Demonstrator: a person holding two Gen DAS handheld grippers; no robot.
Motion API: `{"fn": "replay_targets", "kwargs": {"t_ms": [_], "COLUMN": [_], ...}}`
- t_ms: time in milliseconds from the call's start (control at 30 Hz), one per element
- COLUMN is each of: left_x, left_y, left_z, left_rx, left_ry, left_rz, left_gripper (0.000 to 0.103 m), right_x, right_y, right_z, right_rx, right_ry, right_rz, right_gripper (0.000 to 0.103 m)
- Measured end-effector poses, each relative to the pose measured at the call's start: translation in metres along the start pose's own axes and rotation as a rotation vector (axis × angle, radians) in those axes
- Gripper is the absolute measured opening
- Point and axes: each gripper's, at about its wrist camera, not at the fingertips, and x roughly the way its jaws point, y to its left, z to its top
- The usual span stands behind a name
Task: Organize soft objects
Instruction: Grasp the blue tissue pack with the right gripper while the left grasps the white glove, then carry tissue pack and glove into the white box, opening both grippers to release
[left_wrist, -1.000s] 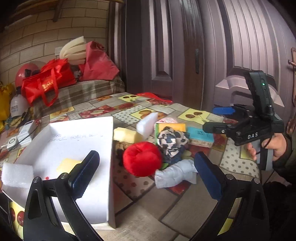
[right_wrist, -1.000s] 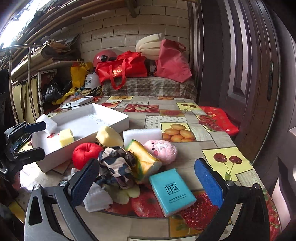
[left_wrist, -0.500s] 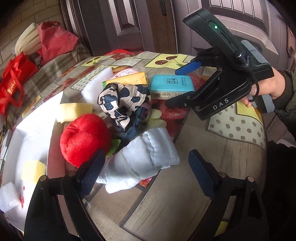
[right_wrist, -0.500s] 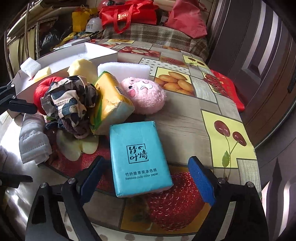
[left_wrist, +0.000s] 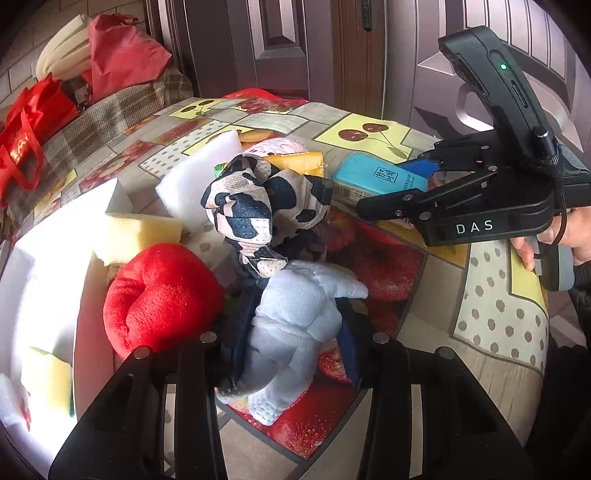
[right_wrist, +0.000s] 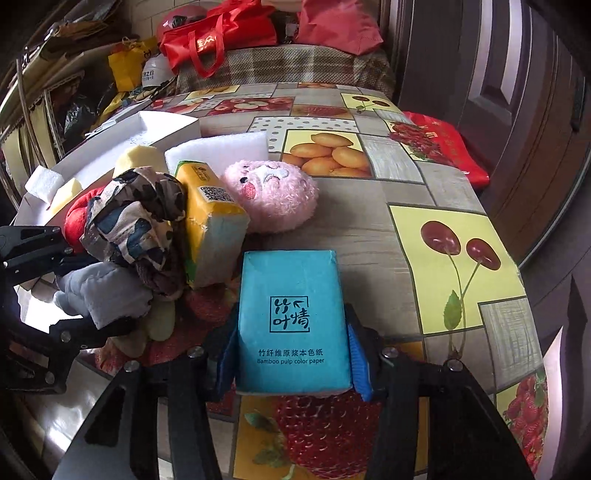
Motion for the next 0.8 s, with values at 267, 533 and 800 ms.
{"fn": "replay_targets", "kwargs": {"t_ms": [267,533,800], "left_x": [-0.057,-0.101,-0.132], "left_y": [0.005,0.046,0.115], "left_z": [-0.017,-0.045,-0.088], "left_rx": [-0.051,-0.188,-0.37], "left_ry": [-0.224,-0.384,-0.418], "left_rz": [0.048,0.227,0.378], "left_gripper": [0.04,0.041,0.041], "right_x": [-0.047,-0.081,-0.075], "right_y": [-0.023,0.011,0.046], "right_z": [-0.019,-0.01,0.003], "right_rx": [0.184,0.218,0.159], "right_ry": [-0.227,-0.52,-0.545], "right_rz": [0.014,0.024,0.04], "right_gripper": [0.05,0.05,0.05]}}
